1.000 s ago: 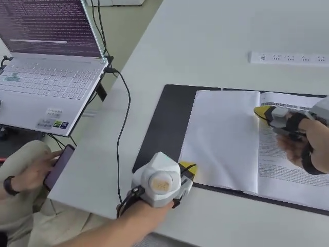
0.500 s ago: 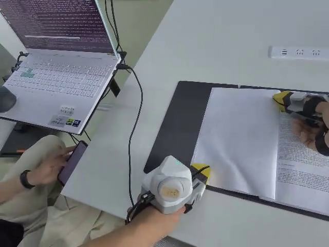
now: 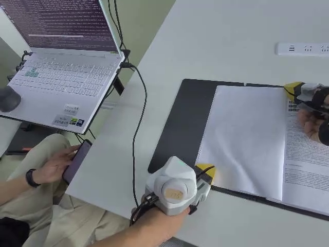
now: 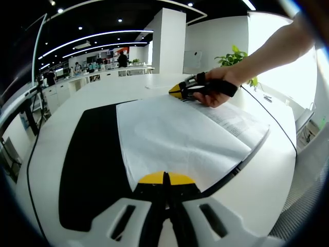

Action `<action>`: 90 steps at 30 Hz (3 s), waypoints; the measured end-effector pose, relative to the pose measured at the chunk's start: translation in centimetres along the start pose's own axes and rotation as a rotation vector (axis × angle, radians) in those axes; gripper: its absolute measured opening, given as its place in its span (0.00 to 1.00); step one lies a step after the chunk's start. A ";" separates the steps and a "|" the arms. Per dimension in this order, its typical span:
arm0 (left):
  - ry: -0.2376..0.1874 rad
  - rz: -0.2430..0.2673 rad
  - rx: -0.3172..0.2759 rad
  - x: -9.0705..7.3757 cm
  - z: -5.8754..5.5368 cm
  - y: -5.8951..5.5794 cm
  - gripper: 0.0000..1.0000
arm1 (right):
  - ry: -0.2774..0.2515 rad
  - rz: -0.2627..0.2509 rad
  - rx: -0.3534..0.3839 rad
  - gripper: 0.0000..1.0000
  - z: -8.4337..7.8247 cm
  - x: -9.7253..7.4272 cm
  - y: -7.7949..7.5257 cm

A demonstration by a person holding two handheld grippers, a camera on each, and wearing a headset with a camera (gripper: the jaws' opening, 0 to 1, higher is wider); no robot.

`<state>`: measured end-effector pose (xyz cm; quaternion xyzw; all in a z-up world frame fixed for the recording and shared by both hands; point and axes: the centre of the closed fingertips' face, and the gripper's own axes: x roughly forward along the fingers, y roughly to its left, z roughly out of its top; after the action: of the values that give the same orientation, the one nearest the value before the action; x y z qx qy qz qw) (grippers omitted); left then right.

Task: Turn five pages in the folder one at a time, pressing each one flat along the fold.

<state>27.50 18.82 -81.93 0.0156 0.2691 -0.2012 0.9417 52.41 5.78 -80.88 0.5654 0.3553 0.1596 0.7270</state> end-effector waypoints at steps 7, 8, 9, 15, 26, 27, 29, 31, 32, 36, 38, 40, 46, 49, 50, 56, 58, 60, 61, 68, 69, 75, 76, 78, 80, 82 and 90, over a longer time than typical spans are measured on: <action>0.001 -0.004 0.000 0.1 -0.1 0.0 0.00 | 0.155 0.012 -0.017 0.00 -2.8 -1.7 -0.3; 0.002 -0.005 0.001 0.1 0.0 0.0 0.00 | 0.193 0.019 -0.019 0.00 -3.7 -2.3 -0.2; 0.001 -0.005 0.001 0.0 0.0 0.0 0.00 | 0.225 0.019 -0.016 0.00 -4.3 -2.7 -0.2; 0.008 -0.006 -0.001 0.0 0.0 0.0 0.00 | 0.333 0.030 -0.002 0.00 -6.7 -4.4 -0.8; 0.029 -0.012 0.012 0.0 0.0 0.1 0.00 | 0.439 0.056 -0.018 0.00 -10.9 -8.2 -1.5; 0.031 -0.013 0.014 0.0 0.0 0.1 0.00 | 0.448 0.059 -0.028 0.00 -11.3 -8.5 -1.5; 0.034 -0.013 0.017 -0.1 0.0 0.1 0.00 | 0.471 0.061 -0.044 0.00 -12.3 -9.3 -1.8; 0.036 -0.011 0.019 0.0 0.0 0.1 0.00 | 0.471 0.063 -0.046 0.00 -12.7 -9.6 -1.9; 0.038 -0.010 0.018 -0.1 0.0 0.1 0.00 | 0.476 0.063 -0.044 0.00 -12.9 -9.9 -2.0; 0.044 -0.009 0.026 -0.1 0.0 0.0 0.00 | 0.487 0.063 -0.051 0.00 -14.1 -11.2 -2.2; 0.046 -0.009 0.029 -0.1 -0.1 0.0 0.00 | 0.490 0.063 -0.052 0.00 -14.3 -11.6 -2.5; 0.049 -0.008 0.032 -0.1 -0.1 0.0 0.00 | 0.498 0.066 -0.057 0.00 -15.0 -12.3 -2.5; 0.046 -0.004 0.032 -0.1 -0.1 0.0 0.00 | 0.530 0.069 -0.075 0.00 -16.7 -14.0 -3.1; 0.044 -0.003 0.031 -0.1 0.0 0.0 0.00 | 0.546 0.067 -0.080 0.00 -17.3 -14.7 -3.4; 0.044 -0.003 0.032 -0.1 0.0 0.0 0.00 | 0.552 0.068 -0.086 0.00 -17.7 -15.0 -3.5; 0.040 -0.004 0.032 -0.1 0.0 0.0 0.00 | 0.568 0.067 -0.088 0.00 -19.0 -16.3 -3.8; 0.039 -0.004 0.033 -0.1 0.0 0.0 0.00 | 0.573 0.066 -0.086 0.00 -19.5 -16.8 -3.9; 0.040 -0.005 0.036 -0.1 0.0 0.0 0.00 | 0.580 0.066 -0.086 0.00 -20.2 -17.4 -3.9; 0.040 -0.006 0.037 -0.1 0.0 0.0 0.00 | 0.581 0.066 -0.088 0.00 -20.3 -17.6 -3.8; 0.036 -0.008 0.045 -0.1 -0.1 0.0 0.00 | 0.606 0.063 -0.078 0.00 -22.1 -19.0 -4.1; 0.037 -0.009 0.047 -0.2 -0.1 0.0 0.00 | 0.611 0.064 -0.075 0.00 -22.4 -19.3 -4.1; 0.043 -0.010 0.059 -0.2 -0.1 0.0 0.00 | 0.691 0.045 -0.099 0.00 -25.2 -21.8 -4.8; 0.043 -0.009 0.059 -0.2 -0.1 0.0 0.00 | 0.691 0.059 -0.090 0.00 -25.4 -22.1 -4.4; 0.044 -0.009 0.053 -0.2 0.0 0.0 0.00 | 0.677 0.074 -0.091 0.00 -25.5 -22.5 -3.7; 0.052 -0.006 0.043 -0.2 0.0 0.0 0.00 | 0.656 0.100 -0.117 0.00 -26.0 -23.6 -1.8; 0.078 -0.005 0.046 -0.3 0.0 -0.1 0.00 | 0.595 0.114 -0.177 0.00 -24.7 -23.5 -1.0; 0.117 -0.083 0.108 -2.6 1.6 -2.2 0.05 | 0.276 0.075 -0.360 0.02 -17.4 -25.5 1.0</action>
<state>25.41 17.53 -79.03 0.0668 0.3128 -0.2532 0.9130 22.69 2.21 -73.21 0.4122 0.3959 0.3229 0.7544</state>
